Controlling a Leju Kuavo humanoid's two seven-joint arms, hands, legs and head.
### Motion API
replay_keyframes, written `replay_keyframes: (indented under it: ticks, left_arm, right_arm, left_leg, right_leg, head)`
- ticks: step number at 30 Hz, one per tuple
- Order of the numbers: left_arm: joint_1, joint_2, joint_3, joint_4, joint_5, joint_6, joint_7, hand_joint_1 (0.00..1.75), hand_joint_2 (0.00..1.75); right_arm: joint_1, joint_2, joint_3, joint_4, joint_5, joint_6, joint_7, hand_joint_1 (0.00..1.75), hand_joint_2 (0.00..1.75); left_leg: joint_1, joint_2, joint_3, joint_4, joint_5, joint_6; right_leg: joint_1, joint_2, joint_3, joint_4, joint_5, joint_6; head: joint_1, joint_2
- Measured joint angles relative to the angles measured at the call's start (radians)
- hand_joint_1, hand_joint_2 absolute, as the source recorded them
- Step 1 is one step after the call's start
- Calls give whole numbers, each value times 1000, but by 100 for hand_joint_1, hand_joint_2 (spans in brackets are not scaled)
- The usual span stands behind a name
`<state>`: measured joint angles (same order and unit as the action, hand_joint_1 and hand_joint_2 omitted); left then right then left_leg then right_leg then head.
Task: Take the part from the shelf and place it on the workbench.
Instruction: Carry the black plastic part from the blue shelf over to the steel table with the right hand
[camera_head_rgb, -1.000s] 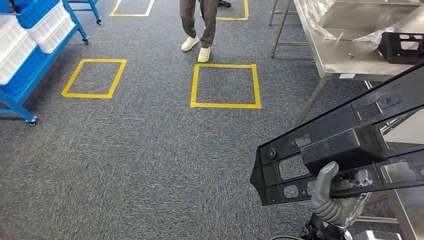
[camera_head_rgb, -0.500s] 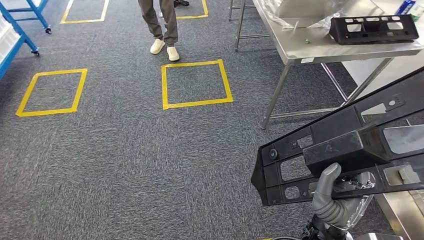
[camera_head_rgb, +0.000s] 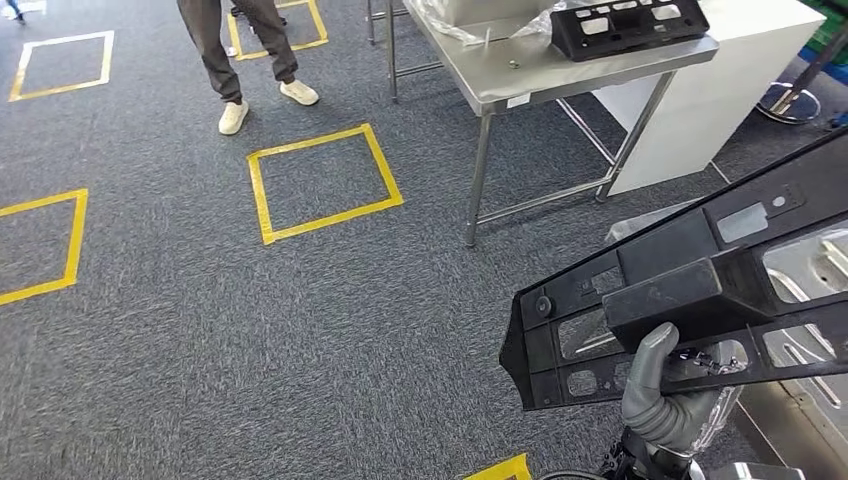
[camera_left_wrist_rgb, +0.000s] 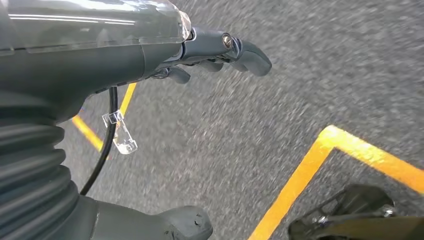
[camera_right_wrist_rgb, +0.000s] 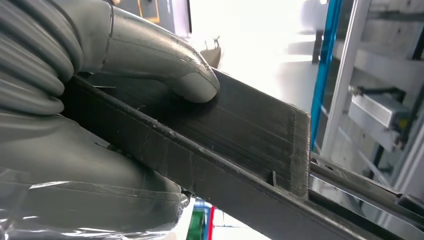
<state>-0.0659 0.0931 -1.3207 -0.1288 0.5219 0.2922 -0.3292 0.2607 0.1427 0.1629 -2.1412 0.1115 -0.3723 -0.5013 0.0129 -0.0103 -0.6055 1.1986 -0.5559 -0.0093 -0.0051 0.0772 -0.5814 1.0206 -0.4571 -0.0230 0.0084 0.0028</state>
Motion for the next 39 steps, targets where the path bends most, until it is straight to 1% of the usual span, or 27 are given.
replay_keyframes:
  ticks: [2, 3, 4, 5, 6, 8, 10, 11, 12, 13, 14, 15, 17, 18, 19, 21, 23, 25, 27, 28, 29, 30, 32, 34, 36, 37, 39]
  left_arm:
    - [0, 0, 0, 0, 0, 0, 0, 0, 175]
    - [0, 0, 0, 0, 0, -1, 0, 0, 175]
    - [-1, 0, 0, 0, 0, -2, 0, 0, 175]
    - [-2, 0, 0, 0, 0, -3, 0, 0, 175]
    - [-4, -1, 0, 0, 0, -5, 0, 0, 175]
    - [-7, -2, -1, 0, 0, -7, -1, 0, 175]
    - [-3, -2, -1, 0, 0, -10, -1, 0, 175]
    - [-1, -2, -1, 0, 0, -11, -1, 0, 175]
    - [1, -2, -1, 0, 0, -12, -1, 0, 175]
    - [2, -2, -1, 0, 0, -13, -1, 0, 175]
    - [1, -2, -1, 0, 0, -13, -1, 0, 175]
    - [0, -2, -1, 0, 0, -14, -1, 0, 175]
    - [-1, -2, -1, 0, 0, -15, -1, 0, 175]
    - [-2, -2, -1, 0, 0, -15, -1, 0, 175]
    - [-2, -2, -1, 0, 0, -16, -1, 0, 175]
    - [-5, -2, -1, 0, 0, -17, -2, 0, 175]
    - [-7, -1, -1, 0, 1, -18, -4, 0, 175]
    - [-5, 0, -1, 0, 1, -19, -6, 0, 175]
    - [-1, 0, -1, 0, 2, -20, -6, 0, 175]
    - [1, 0, -1, 0, 2, -20, -6, 0, 175]
    - [2, 0, -1, 0, 2, -20, -6, 0, 175]
    - [2, 1, -1, 0, 2, -20, -6, 0, 175]
    - [3, 2, -1, 0, 2, -20, -6, 0, 175]
    - [2, 3, -2, 0, 2, -20, -6, 0, 175]
    - [-1, 3, -2, 0, 2, -20, -6, 0, 175]
    - [-4, 2, -2, 0, 2, -20, -6, 0, 175]
    - [-6, 1, -1, 0, 2, -19, -6, 0, 175]
  right_arm:
    - [-1, 0, 0, 0, 0, 0, 0, 175, 175]
    - [-1, 0, 1, 0, 0, 0, 0, 175, 175]
    - [0, 0, 1, 0, 0, 0, 1, 175, 175]
    - [1, 0, 1, 0, 0, 0, 2, 175, 175]
    - [2, 0, 1, 0, 0, 0, 3, 175, 175]
    - [1, 0, 1, 0, 0, 0, 6, 175, 175]
    - [-1, 0, 1, 0, 1, 0, 7, 175, 175]
    - [-1, 0, 1, 0, 1, 0, 7, 175, 175]
    - [0, 0, 1, 0, 1, 0, 7, 175, 175]
    - [0, 0, 1, 0, 0, -1, 8, 175, 175]
    - [0, 0, 1, 0, 0, -1, 8, 175, 175]
    - [0, 0, 1, 0, 0, -1, 8, 175, 175]
    - [-1, 0, 1, 0, 0, 0, 8, 175, 175]
    - [-2, 0, 1, 0, 0, 0, 8, 175, 175]
    - [-3, 0, 1, 0, 1, -1, 8, 175, 175]
    - [0, 0, 1, -4, 4, -1, 5, 175, 175]
    - [2, -1, 1, -12, 12, -3, -2, 175, 175]
    - [1, -1, 2, -19, 24, -8, -11, 175, 175]
    - [2, -1, 2, -23, 34, -14, -16, 175, 175]
    - [3, -2, 3, -24, 36, -16, -17, 175, 175]
    - [3, -2, 3, -25, 38, -17, -18, 175, 175]
    - [3, -2, 3, -27, 38, -17, -19, 175, 175]
    - [3, -2, 3, -30, 39, -17, -19, 175, 175]
    - [4, -2, 3, -32, 39, -17, -20, 175, 175]
    - [6, -2, 3, -35, 40, -17, -21, 175, 175]
    - [8, -2, 3, -37, 40, -17, -21, 175, 175]
    - [8, -2, 3, -41, 40, -18, -21, 175, 175]
  left_leg:
    - [2, -45, 45, -119, 54, 4]
    - [3, -60, 56, -149, 62, 7]
    - [2, -63, 58, -156, 60, 10]
    - [1, -52, 59, -159, 62, 15]
    - [2, -39, 59, -162, 67, 21]
    - [5, -13, 60, -172, 75, 36]
    - [3, 14, 58, -176, 77, 45]
    - [2, 29, 57, -176, 77, 47]
    - [1, 43, 57, -176, 76, 47]
    - [1, 57, 57, -176, 76, 46]
    - [1, 71, 58, -176, 75, 45]
    - [1, 83, 60, -176, 73, 42]
    - [-3, 104, 67, -175, 68, 34]
    - [-6, 114, 71, -174, 65, 29]
    - [-8, 125, 74, -175, 62, 24]
    - [-8, 143, 81, -177, 57, 12]
    - [-5, 110, 79, -155, 35, 1]
    - [-2, 49, 37, -53, -25, -4]
    - [-1, 22, -25, 76, -77, -7]
    - [-1, 19, -40, 103, -75, -7]
    - [0, 16, -38, 88, -51, -7]
    - [1, 9, -19, 38, -13, -7]
    - [7, -34, 30, -92, 50, -5]
    - [8, -64, 51, -148, 63, 1]
    - [6, -48, 52, -153, 65, 12]
    - [6, -36, 54, -157, 69, 20]
    - [8, -10, 54, -165, 76, 34]
  right_leg:
    - [0, 28, -5, 9, -3, 8]
    - [0, 41, -9, 13, -3, 14]
    - [-1, 52, -14, 14, 0, 20]
    - [-3, 64, -19, 13, 4, 27]
    - [-3, 62, -22, 15, 4, 32]
    - [1, 12, -43, 52, -23, 43]
    - [0, -52, -93, 159, -84, 53]
    - [-4, -64, -124, 222, -111, 58]
    - [-7, -69, -144, 266, -124, 62]
    - [-9, -72, -149, 278, -119, 64]
    - [-11, -77, -133, 251, -97, 66]
    - [-11, -89, -99, 191, -64, 65]
    - [-4, -143, -26, 57, -19, 53]
    - [2, -162, -7, 19, -11, 45]
    - [6, -169, -1, 4, -12, 36]
    - [7, -141, -1, -2, -8, 22]
    - [0, -116, 3, -11, 0, 10]
    - [-2, -92, 5, -15, 4, 0]
    - [-1, -62, 3, -13, 5, -5]
    - [-1, -45, 3, -11, 5, -5]
    - [-2, -28, 4, -8, 4, -4]
    - [-2, -11, 4, -4, 2, -2]
    - [-3, 17, -1, 9, -3, 6]
    - [-4, 40, -12, 17, -4, 17]
    - [-6, 62, -20, 16, 2, 30]
    - [-6, 57, -23, 19, 1, 36]
    - [-4, 7, -49, 67, -31, 44]
  head:
    - [0, 0]
    - [-1, 0]
    - [-1, 0]
    - [-1, 0]
    - [-2, 0]
    - [5, 0]
    - [12, 0]
    - [13, 0]
    - [13, 0]
    - [14, 0]
    - [14, 0]
    - [14, 0]
    - [14, 0]
    - [13, 0]
    - [12, 0]
    - [12, 0]
    - [10, 0]
    - [7, 0]
    - [5, 0]
    - [5, 0]
    - [5, 0]
    - [5, 0]
    - [3, 0]
    - [1, 0]
    - [1, 0]
    - [1, 0]
    - [8, 0]
